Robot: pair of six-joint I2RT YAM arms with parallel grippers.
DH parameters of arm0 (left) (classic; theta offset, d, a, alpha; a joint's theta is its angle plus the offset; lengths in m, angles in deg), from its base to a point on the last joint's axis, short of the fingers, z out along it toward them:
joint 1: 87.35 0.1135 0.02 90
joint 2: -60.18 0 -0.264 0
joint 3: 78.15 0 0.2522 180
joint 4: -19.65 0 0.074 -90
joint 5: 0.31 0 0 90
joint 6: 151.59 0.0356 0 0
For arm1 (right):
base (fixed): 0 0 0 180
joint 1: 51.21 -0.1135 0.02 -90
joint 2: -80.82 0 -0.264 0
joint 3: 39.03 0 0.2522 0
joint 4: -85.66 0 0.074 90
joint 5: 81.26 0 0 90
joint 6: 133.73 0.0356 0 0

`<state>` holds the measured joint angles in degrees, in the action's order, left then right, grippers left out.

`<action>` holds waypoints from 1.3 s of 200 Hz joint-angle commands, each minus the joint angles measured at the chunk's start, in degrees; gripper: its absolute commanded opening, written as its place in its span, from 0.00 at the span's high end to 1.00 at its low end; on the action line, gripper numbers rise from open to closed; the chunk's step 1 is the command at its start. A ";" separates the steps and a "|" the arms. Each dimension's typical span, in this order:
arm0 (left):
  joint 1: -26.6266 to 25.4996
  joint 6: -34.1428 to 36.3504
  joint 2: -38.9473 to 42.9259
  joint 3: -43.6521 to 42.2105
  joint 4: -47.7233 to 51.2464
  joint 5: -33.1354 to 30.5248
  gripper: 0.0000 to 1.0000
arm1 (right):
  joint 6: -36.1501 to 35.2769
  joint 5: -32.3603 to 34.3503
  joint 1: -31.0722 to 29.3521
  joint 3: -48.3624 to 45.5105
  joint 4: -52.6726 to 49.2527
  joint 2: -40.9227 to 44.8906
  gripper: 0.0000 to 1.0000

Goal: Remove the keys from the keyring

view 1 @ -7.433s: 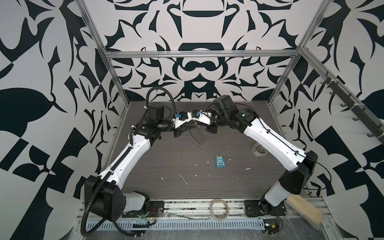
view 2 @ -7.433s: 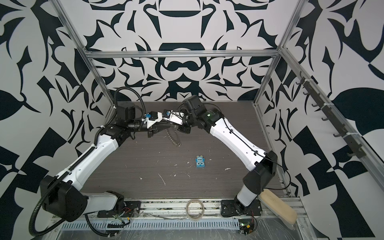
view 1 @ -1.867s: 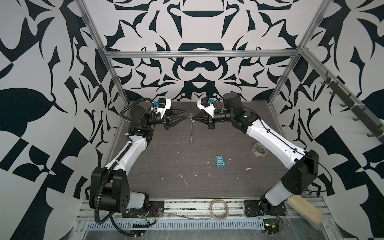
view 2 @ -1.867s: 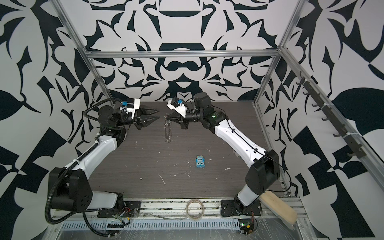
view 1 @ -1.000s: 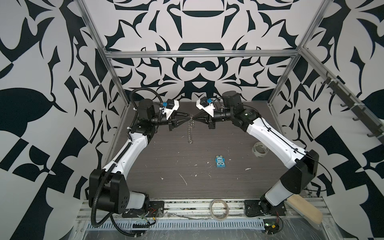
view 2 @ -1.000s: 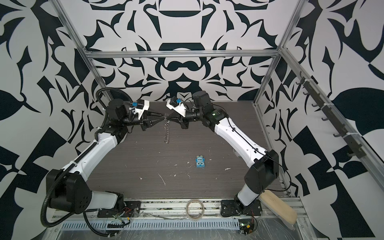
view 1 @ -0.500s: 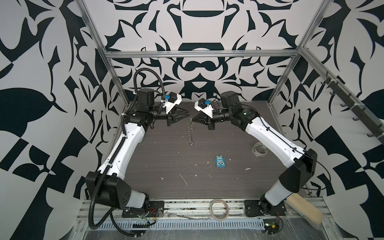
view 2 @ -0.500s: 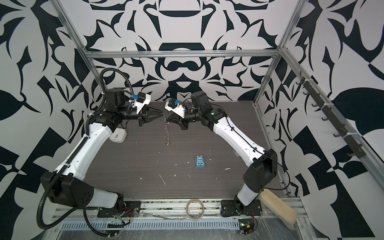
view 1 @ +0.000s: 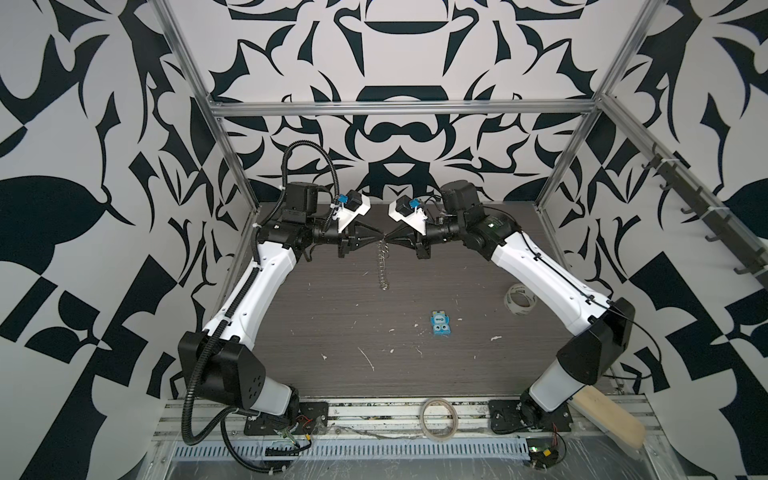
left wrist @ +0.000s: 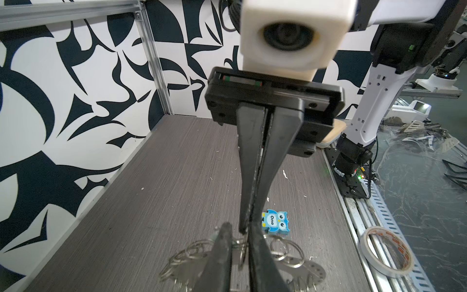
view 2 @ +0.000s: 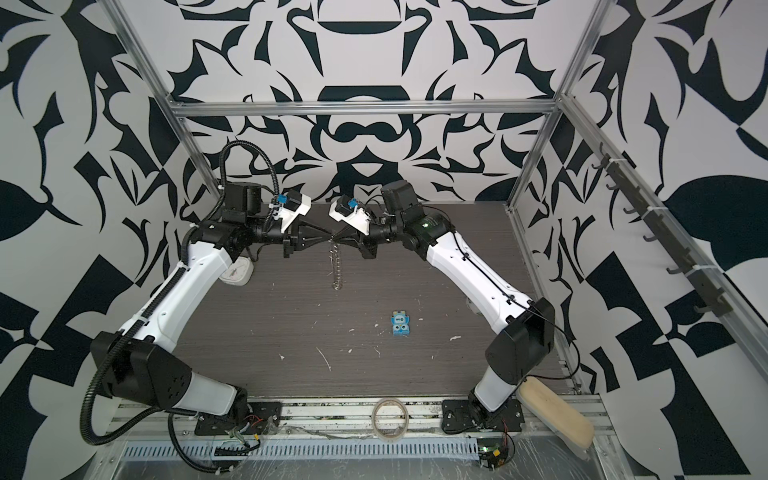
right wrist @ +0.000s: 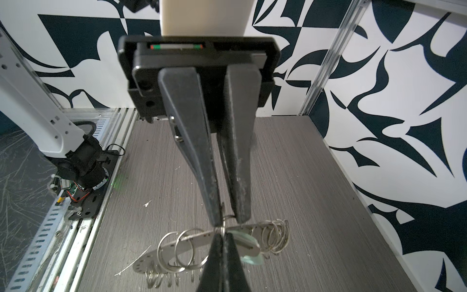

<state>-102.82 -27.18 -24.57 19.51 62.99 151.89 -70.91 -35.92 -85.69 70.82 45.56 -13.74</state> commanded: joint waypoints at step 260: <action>0.26 5.42 -0.22 4.36 11.64 -2.83 0.79 | -1.21 -1.97 -0.68 3.02 3.24 1.40 1.00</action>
<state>-102.80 -22.43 -24.94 23.56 72.26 147.43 -71.55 -36.01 -86.06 71.33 45.66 -14.90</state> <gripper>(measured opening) 0.208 0.044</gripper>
